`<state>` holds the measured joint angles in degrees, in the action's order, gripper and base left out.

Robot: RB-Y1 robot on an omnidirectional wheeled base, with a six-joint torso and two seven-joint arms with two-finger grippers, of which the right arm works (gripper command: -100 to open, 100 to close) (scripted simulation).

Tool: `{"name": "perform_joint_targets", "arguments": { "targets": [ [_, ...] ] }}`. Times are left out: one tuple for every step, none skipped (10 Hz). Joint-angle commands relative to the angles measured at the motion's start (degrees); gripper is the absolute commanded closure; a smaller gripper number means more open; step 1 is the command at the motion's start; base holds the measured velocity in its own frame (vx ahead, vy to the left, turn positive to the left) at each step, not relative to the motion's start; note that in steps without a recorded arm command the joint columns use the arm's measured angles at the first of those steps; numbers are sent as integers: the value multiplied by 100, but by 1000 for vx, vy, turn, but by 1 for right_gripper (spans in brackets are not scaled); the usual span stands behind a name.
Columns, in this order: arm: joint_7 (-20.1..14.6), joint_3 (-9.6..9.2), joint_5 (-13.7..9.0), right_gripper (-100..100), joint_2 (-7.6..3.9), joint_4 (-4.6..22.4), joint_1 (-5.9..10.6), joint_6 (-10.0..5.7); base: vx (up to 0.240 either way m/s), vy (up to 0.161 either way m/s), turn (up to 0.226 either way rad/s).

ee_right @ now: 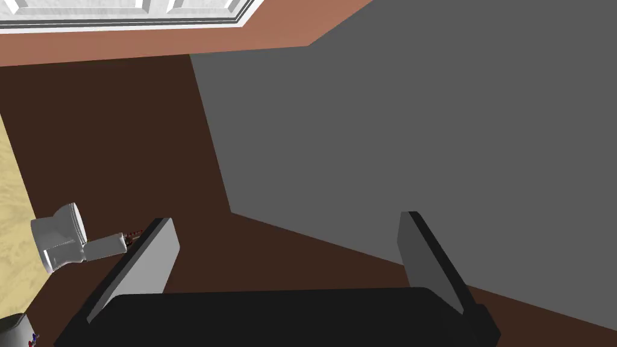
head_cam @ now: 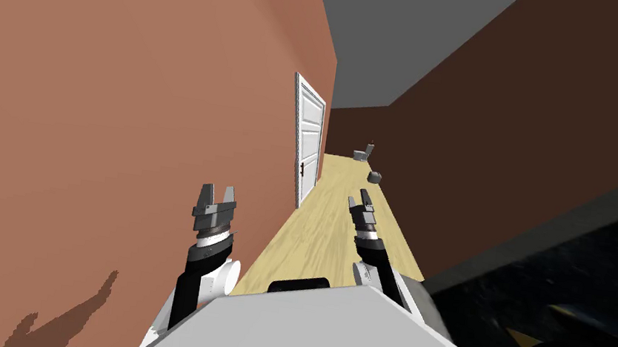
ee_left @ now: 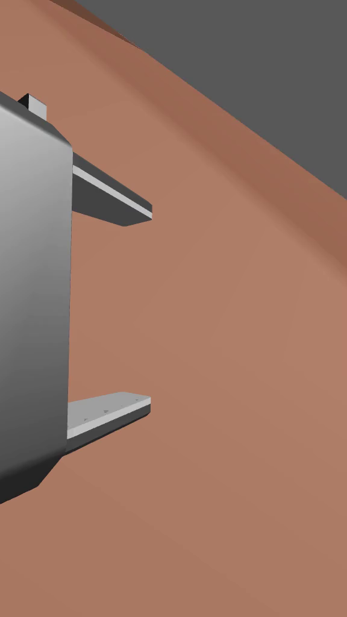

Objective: Pull the door open

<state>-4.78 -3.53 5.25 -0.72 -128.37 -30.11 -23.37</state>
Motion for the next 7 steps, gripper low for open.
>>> {"name": "perform_joint_targets", "arguments": {
  "targets": [
    [-143, -10, -82, -100, -63, 181, 74, -49, 76, -30, 159],
    [-214, -15, -122, -100, -89, 270, 111, -72, 121, -75, 236],
    [-319, -23, -183, -100, -127, 403, 166, -108, 161, -105, 208],
    [-443, -32, -254, -100, -168, 560, 230, -150, 183, -79, 205],
    [-544, -39, -312, -100, -198, 687, 283, -184, 168, -83, 160],
    [-645, -47, -370, -100, -228, 815, 335, -219, 160, -87, 212],
    [-696, -50, -399, -100, -243, 879, 362, -236, 119, -78, 126]
  ]
}}
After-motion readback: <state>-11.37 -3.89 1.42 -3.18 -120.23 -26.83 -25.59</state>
